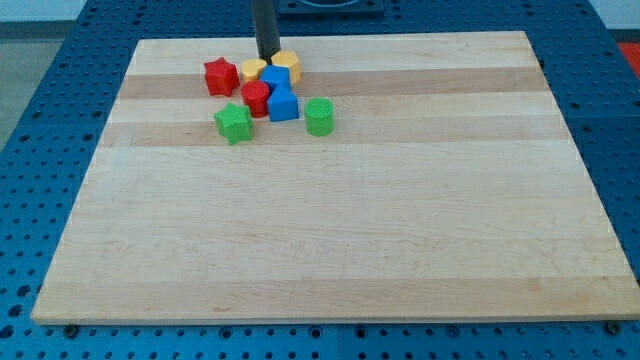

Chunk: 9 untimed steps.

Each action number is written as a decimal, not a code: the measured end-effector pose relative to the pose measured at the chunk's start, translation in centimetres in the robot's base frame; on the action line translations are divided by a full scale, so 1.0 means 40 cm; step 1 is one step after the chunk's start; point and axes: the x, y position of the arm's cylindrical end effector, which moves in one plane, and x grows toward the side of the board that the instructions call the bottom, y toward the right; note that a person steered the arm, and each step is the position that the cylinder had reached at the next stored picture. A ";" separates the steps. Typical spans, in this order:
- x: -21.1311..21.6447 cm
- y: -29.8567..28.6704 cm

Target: Push the yellow heart down a bit

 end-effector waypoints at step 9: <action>0.082 -0.047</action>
